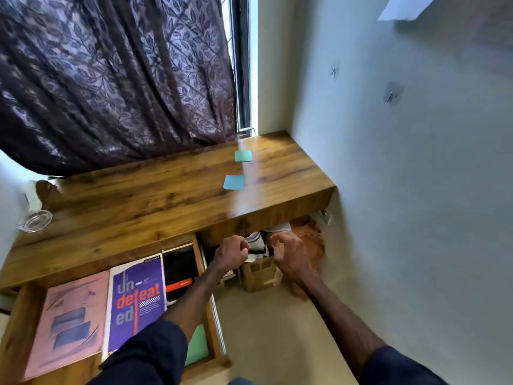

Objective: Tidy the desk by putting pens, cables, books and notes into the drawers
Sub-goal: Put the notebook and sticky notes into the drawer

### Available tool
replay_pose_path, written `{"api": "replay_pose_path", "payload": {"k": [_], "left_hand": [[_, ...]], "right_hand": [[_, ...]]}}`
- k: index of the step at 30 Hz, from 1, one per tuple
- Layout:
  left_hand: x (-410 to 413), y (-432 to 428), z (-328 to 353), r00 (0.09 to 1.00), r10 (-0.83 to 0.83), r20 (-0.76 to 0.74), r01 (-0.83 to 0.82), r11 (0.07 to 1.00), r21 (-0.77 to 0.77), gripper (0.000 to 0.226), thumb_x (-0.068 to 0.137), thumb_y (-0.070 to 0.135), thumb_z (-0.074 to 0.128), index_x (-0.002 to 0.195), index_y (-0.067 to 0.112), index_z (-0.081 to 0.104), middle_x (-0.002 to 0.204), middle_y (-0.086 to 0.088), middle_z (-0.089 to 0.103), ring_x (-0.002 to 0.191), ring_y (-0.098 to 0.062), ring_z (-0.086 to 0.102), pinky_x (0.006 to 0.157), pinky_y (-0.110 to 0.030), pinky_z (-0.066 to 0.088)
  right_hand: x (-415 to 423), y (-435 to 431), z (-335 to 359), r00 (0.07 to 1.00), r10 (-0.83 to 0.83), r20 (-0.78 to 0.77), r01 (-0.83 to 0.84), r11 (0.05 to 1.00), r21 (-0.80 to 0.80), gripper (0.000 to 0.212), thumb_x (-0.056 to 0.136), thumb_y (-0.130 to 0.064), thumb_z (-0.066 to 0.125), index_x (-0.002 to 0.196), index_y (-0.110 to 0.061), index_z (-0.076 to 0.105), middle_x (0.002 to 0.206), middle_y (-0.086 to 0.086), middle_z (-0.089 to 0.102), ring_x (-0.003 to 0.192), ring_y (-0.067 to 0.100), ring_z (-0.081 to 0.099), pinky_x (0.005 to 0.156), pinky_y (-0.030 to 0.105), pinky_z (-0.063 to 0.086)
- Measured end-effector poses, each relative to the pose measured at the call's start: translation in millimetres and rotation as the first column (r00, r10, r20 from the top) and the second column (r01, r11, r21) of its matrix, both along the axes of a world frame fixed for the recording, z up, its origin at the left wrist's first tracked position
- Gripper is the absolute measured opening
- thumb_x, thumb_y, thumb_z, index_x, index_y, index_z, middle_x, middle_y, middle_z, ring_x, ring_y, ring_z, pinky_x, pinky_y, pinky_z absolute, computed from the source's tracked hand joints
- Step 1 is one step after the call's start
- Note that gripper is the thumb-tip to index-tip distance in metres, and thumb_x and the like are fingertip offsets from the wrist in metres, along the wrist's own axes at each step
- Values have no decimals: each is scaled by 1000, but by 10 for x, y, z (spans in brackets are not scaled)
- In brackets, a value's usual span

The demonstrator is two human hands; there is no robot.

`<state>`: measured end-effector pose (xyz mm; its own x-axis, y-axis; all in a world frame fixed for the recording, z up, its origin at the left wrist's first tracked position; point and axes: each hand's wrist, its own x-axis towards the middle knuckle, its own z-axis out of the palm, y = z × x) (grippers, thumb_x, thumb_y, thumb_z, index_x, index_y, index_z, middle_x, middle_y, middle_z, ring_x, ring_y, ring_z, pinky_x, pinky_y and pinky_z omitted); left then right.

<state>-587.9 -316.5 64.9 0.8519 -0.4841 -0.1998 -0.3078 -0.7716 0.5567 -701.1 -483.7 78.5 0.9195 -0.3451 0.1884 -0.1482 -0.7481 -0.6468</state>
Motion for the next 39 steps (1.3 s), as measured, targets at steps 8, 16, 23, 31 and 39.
{"api": "replay_pose_path", "payload": {"k": [8,16,23,31,39], "left_hand": [[390,-381,35,997,70,20,-70,998,7,15,88,12,63,87,20,75,97,-1,74,87,-14,68,75,-32,59],[1573,-947,-15,947,309,90,-310,951,4,20,89,22,59,102,19,74,109,-3,73,103,-26,67,79,-32,51],[3107,-1088,-440,948,299,110,-306,951,53,46,90,28,65,131,12,53,135,-10,54,127,-30,49,98,-38,44],[4392,-1191,-944,987,106,-118,-66,950,305,107,87,51,71,161,13,3,164,-18,7,152,-32,16,117,-40,29],[4810,-1204,-1151,957,163,-240,-112,970,213,50,75,40,83,114,23,58,108,5,66,104,-16,61,82,-32,47]], "right_hand": [[414,-467,70,1000,2,-12,-2,1000,6,24,84,-6,61,104,-16,71,106,0,66,94,11,61,79,17,51],[1617,-985,-193,998,29,-50,-30,999,-16,23,84,-9,60,103,-15,72,104,2,68,91,14,63,82,29,57],[3188,-1195,-507,971,87,-222,-80,996,40,28,78,-16,59,103,-18,73,103,4,71,94,19,64,85,34,54],[4652,-1472,-728,949,86,-305,-50,991,124,30,76,-12,60,101,-15,75,105,8,73,98,22,67,82,26,50],[5736,-1828,-764,918,44,-394,6,992,124,25,79,-16,67,102,-17,75,106,8,74,100,23,69,85,28,53]]}}
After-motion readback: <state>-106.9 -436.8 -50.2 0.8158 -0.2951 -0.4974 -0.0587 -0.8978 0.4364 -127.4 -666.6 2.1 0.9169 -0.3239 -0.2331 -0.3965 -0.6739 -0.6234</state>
